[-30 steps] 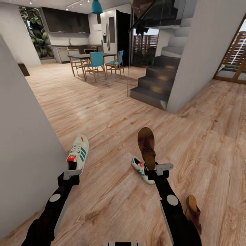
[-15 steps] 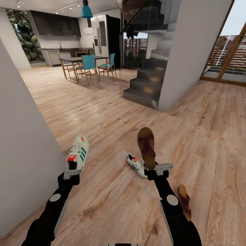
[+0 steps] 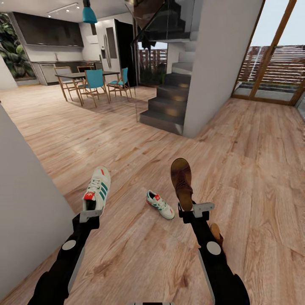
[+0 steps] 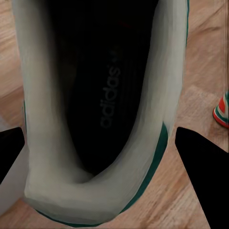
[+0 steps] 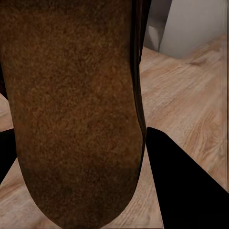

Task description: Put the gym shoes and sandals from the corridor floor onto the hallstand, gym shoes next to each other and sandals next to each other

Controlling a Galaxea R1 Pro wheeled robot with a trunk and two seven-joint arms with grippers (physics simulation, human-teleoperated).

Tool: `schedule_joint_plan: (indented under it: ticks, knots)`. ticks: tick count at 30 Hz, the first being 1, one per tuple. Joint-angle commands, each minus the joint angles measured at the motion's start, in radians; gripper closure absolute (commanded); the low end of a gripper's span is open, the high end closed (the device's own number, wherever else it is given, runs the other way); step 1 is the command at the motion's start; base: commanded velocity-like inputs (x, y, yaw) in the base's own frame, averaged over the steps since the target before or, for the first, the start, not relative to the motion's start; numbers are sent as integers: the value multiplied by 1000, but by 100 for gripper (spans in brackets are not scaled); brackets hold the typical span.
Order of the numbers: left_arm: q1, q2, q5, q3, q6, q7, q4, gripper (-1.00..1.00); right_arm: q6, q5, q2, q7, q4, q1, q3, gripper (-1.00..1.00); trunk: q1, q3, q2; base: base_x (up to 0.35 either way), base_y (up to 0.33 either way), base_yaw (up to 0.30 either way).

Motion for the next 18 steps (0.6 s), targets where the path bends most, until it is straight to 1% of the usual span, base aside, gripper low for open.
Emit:
schedule_joint_plan:
  ticks: [1,11,13,15,16,17,18]
  knots:
    - [0,-1,-10,1,5,1,-2,100,2,8,1,2,0,0,-2,100,0,0,0,0,0,-232]
    - [2,-4,-9,1,2,0,5,100,1,11,1,2,2,0,-3,100,0,6,0,0,0,-271]
    - [2,-10,-9,1,0,-4,7,100,0,11,1,3,3,0,-3,100,0,7,0,0,0,-279]
    - [7,-25,-9,1,-3,-7,8,100,0,11,1,3,4,0,-3,100,0,9,0,0,0,-279]
    - [18,-34,-10,1,-14,-9,8,100,0,10,1,4,12,0,-3,100,0,9,0,0,0,-279]
    - [32,-40,-9,0,-58,-8,9,100,-2,9,1,3,28,0,-3,100,0,10,0,0,0,-279]
    - [45,-42,-9,1,-131,-6,20,100,-2,8,1,2,44,0,-3,100,0,11,0,0,0,-279]
